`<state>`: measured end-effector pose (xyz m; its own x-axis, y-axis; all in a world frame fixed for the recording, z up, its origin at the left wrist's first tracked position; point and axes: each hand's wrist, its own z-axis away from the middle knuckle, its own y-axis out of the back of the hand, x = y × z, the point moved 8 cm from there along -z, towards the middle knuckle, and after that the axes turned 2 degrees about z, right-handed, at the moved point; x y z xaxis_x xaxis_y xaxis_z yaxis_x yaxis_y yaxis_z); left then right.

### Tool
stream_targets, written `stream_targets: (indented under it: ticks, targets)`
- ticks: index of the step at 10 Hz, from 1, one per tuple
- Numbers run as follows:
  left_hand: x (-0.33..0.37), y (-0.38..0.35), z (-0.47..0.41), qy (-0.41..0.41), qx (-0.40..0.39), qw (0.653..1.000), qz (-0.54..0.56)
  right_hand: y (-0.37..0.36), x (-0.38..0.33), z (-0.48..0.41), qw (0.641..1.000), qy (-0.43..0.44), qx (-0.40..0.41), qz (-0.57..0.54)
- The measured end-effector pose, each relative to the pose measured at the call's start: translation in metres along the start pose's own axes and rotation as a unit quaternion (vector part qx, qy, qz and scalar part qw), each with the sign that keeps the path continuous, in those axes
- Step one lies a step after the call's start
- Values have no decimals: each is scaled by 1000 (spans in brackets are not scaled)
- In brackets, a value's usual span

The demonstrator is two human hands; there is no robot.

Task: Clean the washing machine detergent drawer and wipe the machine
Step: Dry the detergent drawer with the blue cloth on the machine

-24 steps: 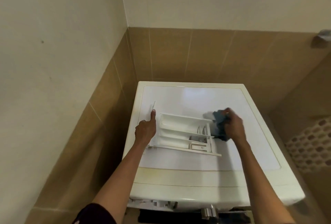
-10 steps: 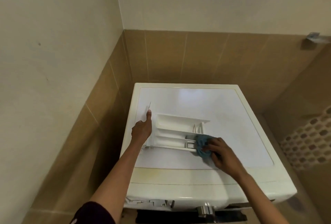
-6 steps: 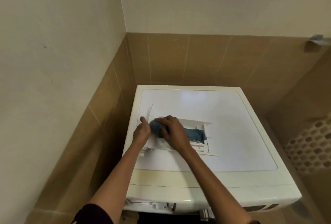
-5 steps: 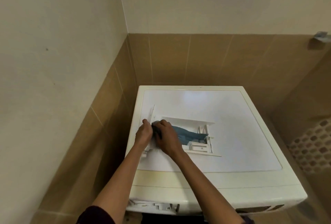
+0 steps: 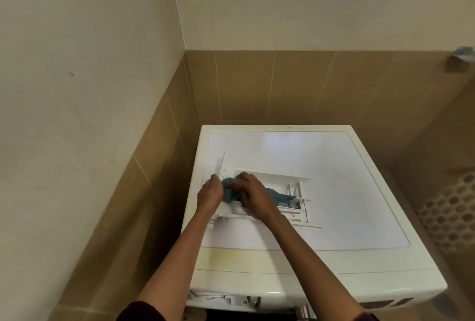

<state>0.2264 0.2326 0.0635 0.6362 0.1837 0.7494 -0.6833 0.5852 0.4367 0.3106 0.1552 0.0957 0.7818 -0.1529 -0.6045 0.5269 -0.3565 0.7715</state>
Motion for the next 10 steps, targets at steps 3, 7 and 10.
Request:
stream_targets:
  ticks: [3,7,10]
  targets:
    - [6,2,3,-17,8,996,-83,16,36,-41,958,-211,188,-44]
    - [6,3,-4,-49,12,996,-67,-20,-8,35,999,34,-6,-34]
    - [5,3,-7,-39,9,997,-58,42,59,89,996,30,-62,-64]
